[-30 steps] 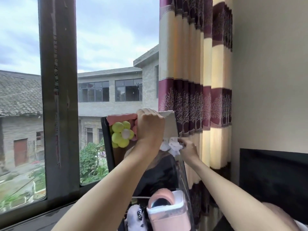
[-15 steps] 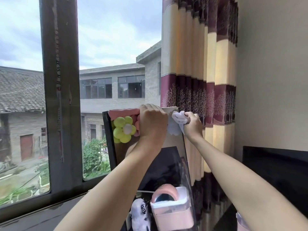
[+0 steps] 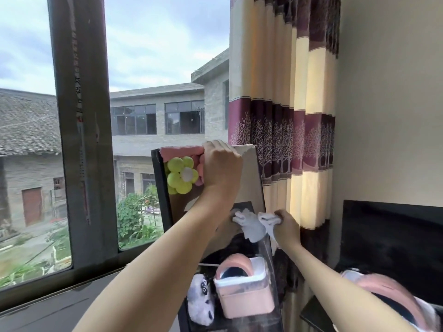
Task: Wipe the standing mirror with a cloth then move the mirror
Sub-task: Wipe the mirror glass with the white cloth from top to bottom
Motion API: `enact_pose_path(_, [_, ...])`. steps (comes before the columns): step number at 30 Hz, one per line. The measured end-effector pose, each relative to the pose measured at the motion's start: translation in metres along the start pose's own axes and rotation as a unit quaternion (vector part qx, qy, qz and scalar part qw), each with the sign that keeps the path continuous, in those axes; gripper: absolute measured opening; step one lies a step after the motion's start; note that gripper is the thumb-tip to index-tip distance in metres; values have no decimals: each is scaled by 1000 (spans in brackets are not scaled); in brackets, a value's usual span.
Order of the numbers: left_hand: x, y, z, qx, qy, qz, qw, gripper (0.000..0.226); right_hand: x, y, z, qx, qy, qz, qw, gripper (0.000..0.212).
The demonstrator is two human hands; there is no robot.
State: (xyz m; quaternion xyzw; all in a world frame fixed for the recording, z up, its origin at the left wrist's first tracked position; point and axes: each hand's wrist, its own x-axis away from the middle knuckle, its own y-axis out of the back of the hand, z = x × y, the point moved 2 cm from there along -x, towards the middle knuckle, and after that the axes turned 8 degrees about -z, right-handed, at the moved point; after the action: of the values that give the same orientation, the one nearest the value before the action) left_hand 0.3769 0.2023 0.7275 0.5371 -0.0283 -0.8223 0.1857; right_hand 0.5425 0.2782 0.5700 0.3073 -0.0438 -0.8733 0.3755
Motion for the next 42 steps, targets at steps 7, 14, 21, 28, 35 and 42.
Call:
enact_pose_path(7, [5,2,8,23,40,12,999,38,-32,8,100,-69,143,-42,986,27])
enact_pose_path(14, [12,9,20,8,37,33,999,54,32,-9,29,-47,104,151,982,25])
enact_pose_path(21, [2,12,11,-13,30,63,997,33,13,26,20,41,30,29,998,29])
enact_pose_path(28, [-10,14,6,-17,26,130,991,40,-42,43,75,42,71,-78,993,34])
enact_pose_path(35, [-24,-1,-7,34,13,147,988,36,-72,36,110,35,102,-120,987,34])
enact_pose_path(42, [-26,-17,-13,40,35,107,993,35,-90,9,128,90,168,-59,980,33])
